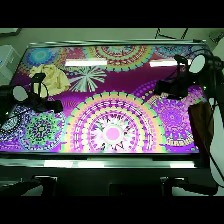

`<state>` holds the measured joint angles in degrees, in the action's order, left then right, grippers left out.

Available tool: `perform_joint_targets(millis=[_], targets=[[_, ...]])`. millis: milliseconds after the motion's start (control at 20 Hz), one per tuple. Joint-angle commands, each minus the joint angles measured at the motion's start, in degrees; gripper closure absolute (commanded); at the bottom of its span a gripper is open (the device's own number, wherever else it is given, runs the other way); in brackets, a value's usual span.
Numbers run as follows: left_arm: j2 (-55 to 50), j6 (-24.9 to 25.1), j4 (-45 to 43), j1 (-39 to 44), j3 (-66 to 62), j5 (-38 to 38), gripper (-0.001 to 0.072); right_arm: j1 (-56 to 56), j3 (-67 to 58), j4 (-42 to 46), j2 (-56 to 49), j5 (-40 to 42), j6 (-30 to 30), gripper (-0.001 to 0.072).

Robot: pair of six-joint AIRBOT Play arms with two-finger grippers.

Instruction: Fold the clothes and pants, and hang the long-sleeved shirts on hangers.

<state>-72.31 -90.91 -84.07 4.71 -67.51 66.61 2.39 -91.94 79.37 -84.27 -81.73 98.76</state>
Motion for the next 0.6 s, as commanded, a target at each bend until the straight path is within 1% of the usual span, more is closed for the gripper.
perform_joint_targets(millis=[0,100,200,250,300,350,400,450,550], targets=[[-0.20,-0.17,0.28,0.02,0.02,-6.78,0.0005,0.04,-0.07,3.54,-0.04,6.69,-4.09,0.0028],[-1.20,-1.01,0.33,0.02,0.04,-16.31,0.0005,0.00,-0.07,6.75,-0.02,10.62,-6.49,0.0029],[-3.80,-6.54,0.50,-0.48,-0.35,-30.82,0.0005,0.02,-0.07,7.28,-0.04,13.09,-6.47,0.0029],[-6.47,-11.15,0.52,-2.21,-2.29,-36.39,0.0006,0.02,-0.07,7.28,-0.09,13.57,-6.47,0.0029],[-9.75,-16.57,0.55,-4.92,-5.84,-37.33,0.0006,0.02,-0.07,7.28,-0.15,13.66,-6.47,0.0029],[-13.64,-20.94,0.66,-8.48,-10.56,-35.26,0.0002,0.02,-0.04,7.28,-0.24,13.35,-6.49,0.0029],[-17.03,-23.21,1.77,-12.24,-14.97,-31.34,0.0002,0.00,-0.04,7.30,-0.33,12.83,-6.58,0.0029],[-20.20,-24.68,4.87,-16.79,-19.15,-25.88,0.0001,0.02,-0.04,7.28,-0.39,12.37,-6.93,0.0029],[-24.72,-23.78,14.82,-25.68,-22.64,-17.79,0.0000,0.02,-0.04,7.26,-0.52,10.67,-7.10,0.0029]])
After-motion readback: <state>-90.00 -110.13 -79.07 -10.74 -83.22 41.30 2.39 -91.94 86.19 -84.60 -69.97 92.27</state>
